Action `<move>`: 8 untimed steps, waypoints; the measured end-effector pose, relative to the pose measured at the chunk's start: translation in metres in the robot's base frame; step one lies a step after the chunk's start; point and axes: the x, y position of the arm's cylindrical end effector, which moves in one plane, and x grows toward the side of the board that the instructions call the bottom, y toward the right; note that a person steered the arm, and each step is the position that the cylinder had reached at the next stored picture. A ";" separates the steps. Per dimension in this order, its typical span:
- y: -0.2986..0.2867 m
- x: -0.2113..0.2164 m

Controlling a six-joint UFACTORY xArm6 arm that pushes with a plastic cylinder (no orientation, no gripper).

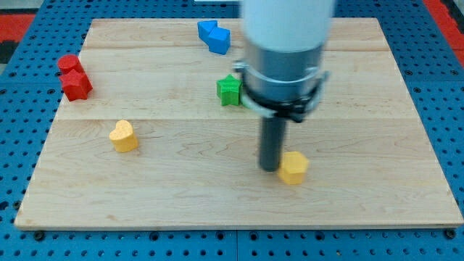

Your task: Slide the yellow heart closer to yellow hexagon

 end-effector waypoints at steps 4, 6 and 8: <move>0.025 0.043; -0.177 0.008; -0.294 -0.023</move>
